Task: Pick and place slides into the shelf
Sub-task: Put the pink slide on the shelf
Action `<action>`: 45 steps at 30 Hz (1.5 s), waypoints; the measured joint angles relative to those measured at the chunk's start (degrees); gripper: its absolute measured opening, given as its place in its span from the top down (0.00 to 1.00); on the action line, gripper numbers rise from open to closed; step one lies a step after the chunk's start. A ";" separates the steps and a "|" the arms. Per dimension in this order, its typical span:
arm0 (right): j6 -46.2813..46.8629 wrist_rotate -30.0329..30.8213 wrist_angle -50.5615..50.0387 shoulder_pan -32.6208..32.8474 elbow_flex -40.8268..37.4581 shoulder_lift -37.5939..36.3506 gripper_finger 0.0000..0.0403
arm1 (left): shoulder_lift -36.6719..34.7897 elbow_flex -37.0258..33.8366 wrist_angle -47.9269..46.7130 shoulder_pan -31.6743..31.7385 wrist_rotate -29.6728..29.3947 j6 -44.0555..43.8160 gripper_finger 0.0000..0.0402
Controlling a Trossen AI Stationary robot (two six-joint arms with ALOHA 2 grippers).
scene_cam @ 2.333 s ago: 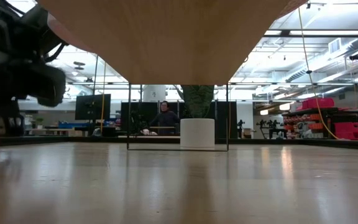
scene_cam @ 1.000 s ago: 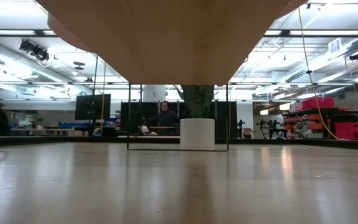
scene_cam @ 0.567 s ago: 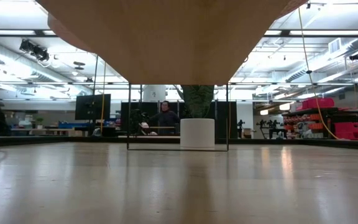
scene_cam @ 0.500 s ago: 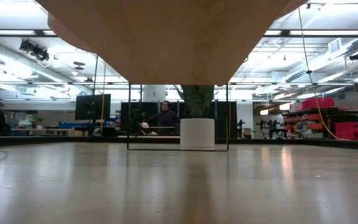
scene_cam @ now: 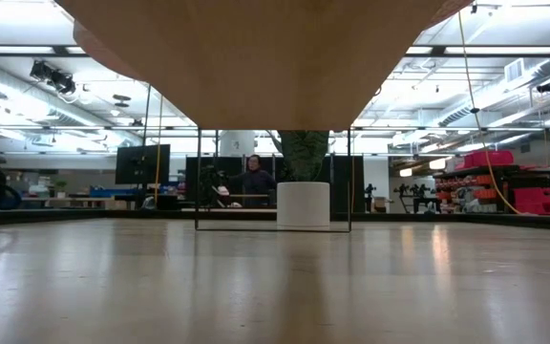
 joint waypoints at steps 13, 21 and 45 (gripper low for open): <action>0.24 0.00 -0.06 0.00 0.00 0.00 0.52 | 9.10 -0.09 -4.55 -10.34 -9.03 -11.53 0.98; 0.27 -0.02 -0.06 0.00 0.00 -0.02 0.52 | 10.27 -0.09 -4.86 -12.72 -9.49 -15.26 0.98; 0.93 -0.02 -0.01 -0.01 0.00 -0.04 0.52 | 11.10 -5.57 -6.02 -13.29 -4.55 -18.21 0.97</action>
